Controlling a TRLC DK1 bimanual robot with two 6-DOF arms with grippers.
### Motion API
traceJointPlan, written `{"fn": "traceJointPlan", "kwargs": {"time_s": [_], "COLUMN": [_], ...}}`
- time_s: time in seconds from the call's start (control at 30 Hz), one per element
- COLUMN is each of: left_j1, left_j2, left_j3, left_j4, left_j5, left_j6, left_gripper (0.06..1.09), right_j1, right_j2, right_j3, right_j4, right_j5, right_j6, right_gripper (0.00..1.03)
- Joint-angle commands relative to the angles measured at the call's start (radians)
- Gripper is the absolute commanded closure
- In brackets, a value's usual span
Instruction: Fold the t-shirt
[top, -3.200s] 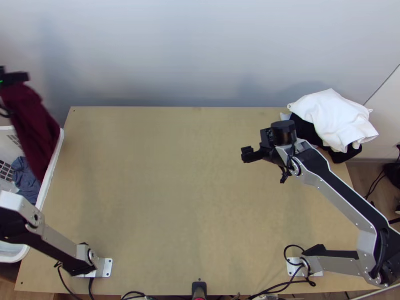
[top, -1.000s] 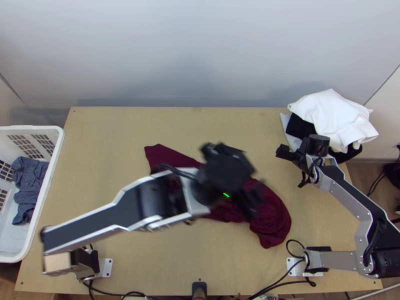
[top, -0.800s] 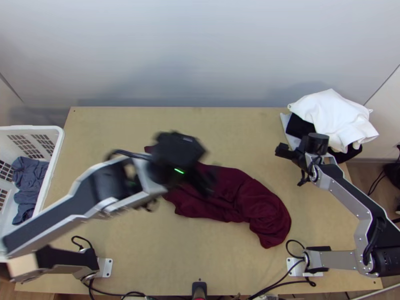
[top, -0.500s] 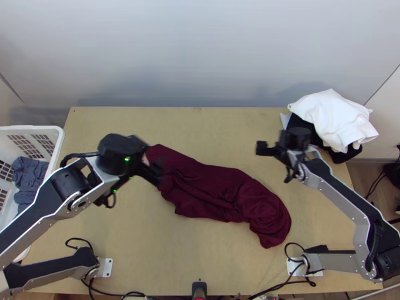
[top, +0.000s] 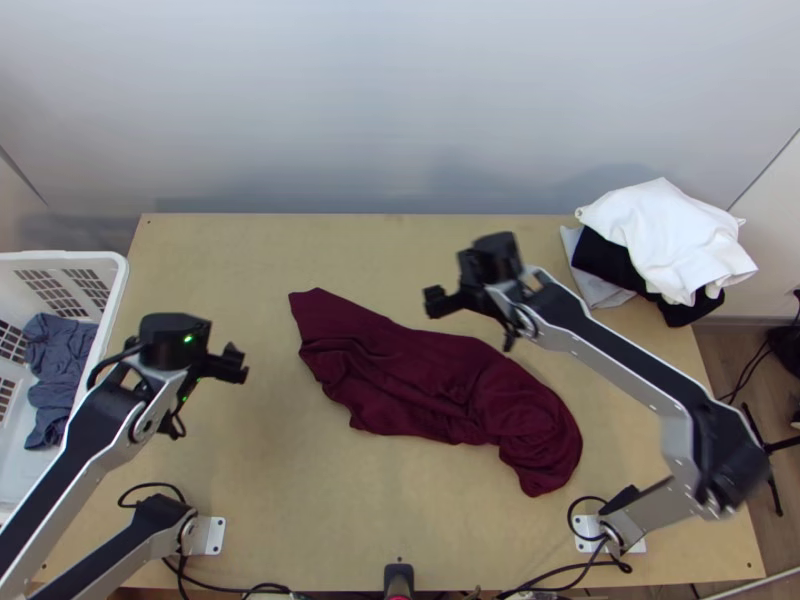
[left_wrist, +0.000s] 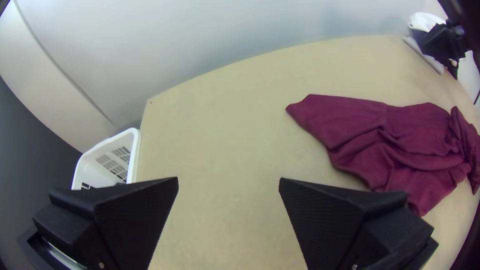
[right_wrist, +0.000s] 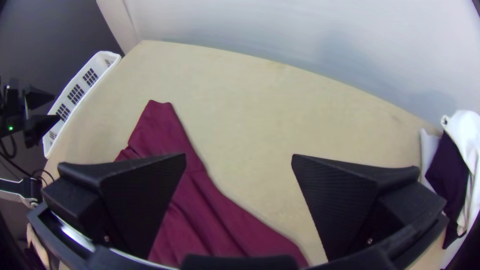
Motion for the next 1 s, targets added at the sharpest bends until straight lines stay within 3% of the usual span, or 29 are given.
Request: {"fn": "traceJointPlan", "kwargs": {"time_s": [0.0, 0.3, 0.53, 0.97], "left_j1": [0.139, 0.215, 0.250, 0.277], "left_j2": [-0.111, -0.237, -0.260, -0.304], "left_j3": [-0.142, -0.218, -0.245, -0.276], "left_j4": [0.029, -0.011, -0.008, 0.001], "left_j5": [0.053, 0.089, 0.089, 0.090], "left_j6": [0.007, 0.035, 0.052, 0.061], "left_gripper": [0.11, 0.11, 0.11, 0.11], "right_j1": [0.082, 0.185, 0.222, 0.280], "right_j2": [0.205, 0.478, 0.741, 0.890], "right_j3": [0.246, 0.579, 0.979, 1.028], "right_j4": [-0.099, -0.223, -0.356, -0.303], "right_j5": [0.000, -0.002, -0.002, 0.000], "right_j6": [-0.005, -0.005, -0.001, -0.008], "right_gripper": [0.05, 0.05, 0.05, 0.05]}}
